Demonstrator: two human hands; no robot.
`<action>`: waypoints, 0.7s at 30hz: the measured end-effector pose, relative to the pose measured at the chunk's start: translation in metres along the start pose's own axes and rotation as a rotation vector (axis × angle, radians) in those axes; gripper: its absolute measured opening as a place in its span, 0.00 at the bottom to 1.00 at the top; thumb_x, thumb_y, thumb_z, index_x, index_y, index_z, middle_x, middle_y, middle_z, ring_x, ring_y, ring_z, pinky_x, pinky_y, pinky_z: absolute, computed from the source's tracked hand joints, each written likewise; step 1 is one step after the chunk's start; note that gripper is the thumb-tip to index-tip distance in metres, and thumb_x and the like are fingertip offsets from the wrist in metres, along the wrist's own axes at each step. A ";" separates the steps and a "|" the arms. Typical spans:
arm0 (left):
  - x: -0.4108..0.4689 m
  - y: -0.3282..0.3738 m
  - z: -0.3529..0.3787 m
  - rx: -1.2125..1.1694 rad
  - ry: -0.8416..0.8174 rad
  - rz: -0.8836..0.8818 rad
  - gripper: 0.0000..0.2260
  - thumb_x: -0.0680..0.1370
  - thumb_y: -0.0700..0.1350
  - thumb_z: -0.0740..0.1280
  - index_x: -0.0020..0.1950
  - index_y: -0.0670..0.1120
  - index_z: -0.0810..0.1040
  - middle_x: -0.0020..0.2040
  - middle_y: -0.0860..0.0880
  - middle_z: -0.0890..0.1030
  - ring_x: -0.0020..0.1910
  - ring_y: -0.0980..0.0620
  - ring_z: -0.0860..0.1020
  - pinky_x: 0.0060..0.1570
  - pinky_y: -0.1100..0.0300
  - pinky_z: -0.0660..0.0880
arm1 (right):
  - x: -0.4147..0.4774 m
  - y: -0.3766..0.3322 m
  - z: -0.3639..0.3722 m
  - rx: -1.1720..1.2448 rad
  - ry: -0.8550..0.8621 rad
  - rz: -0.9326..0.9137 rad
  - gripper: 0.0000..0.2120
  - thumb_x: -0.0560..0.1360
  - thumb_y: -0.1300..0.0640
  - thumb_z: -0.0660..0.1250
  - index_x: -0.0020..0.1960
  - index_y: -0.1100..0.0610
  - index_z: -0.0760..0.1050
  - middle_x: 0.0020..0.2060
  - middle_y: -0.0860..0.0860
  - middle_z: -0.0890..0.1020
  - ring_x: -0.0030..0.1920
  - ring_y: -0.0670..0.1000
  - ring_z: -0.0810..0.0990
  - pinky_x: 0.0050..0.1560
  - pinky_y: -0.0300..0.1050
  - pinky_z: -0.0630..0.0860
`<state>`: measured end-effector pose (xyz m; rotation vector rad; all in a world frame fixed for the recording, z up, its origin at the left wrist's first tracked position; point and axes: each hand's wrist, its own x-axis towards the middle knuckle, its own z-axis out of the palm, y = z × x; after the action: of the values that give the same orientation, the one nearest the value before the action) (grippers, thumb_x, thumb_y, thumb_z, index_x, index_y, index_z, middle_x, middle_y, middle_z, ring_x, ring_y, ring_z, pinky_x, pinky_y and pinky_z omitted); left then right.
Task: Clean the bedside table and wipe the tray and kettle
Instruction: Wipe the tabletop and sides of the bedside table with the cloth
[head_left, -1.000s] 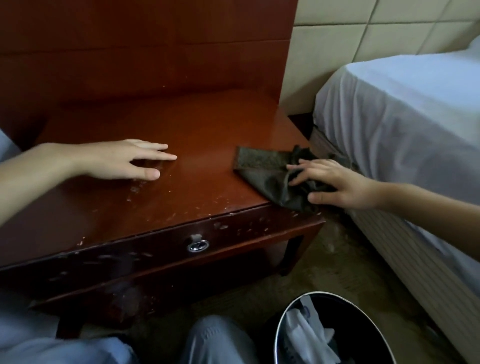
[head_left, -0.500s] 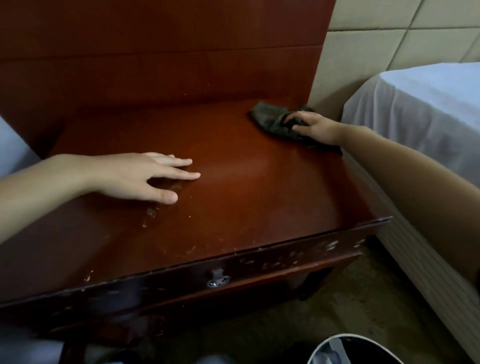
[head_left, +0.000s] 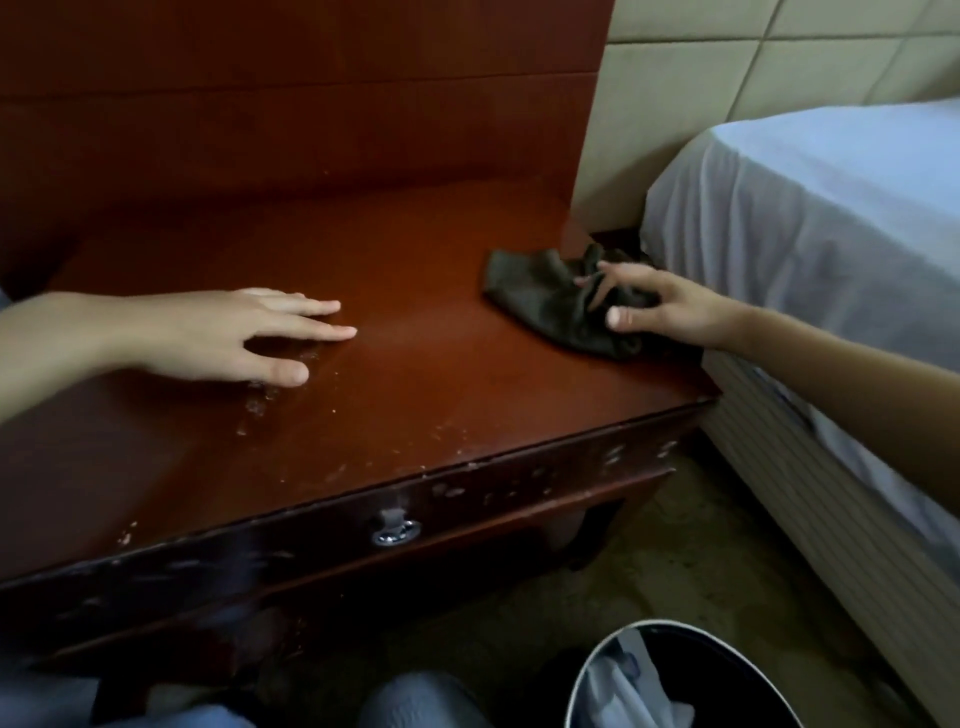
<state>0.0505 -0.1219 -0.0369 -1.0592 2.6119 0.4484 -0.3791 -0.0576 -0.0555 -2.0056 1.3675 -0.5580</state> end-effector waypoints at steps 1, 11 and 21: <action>0.003 -0.006 0.005 -0.019 0.054 -0.003 0.39 0.59 0.82 0.49 0.69 0.73 0.56 0.73 0.71 0.51 0.74 0.63 0.49 0.70 0.58 0.53 | -0.018 -0.001 0.004 -0.013 -0.030 -0.013 0.20 0.65 0.32 0.67 0.49 0.44 0.76 0.65 0.46 0.72 0.71 0.39 0.59 0.63 0.24 0.55; -0.004 -0.032 0.035 -0.043 0.122 -0.055 0.29 0.74 0.64 0.63 0.71 0.72 0.53 0.76 0.66 0.51 0.76 0.59 0.52 0.72 0.42 0.59 | -0.050 -0.004 0.007 -0.045 -0.089 -0.142 0.19 0.68 0.35 0.66 0.53 0.44 0.71 0.64 0.50 0.72 0.68 0.46 0.66 0.67 0.37 0.64; -0.015 -0.022 0.044 -0.035 0.152 -0.068 0.32 0.69 0.74 0.56 0.72 0.71 0.54 0.76 0.65 0.51 0.76 0.59 0.51 0.72 0.41 0.58 | -0.040 -0.002 0.015 -0.251 0.013 -0.121 0.16 0.71 0.34 0.61 0.53 0.41 0.71 0.64 0.52 0.74 0.71 0.45 0.62 0.73 0.53 0.50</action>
<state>0.0833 -0.1105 -0.0752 -1.2346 2.6974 0.4148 -0.3824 -0.0163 -0.0642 -2.3011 1.3878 -0.4726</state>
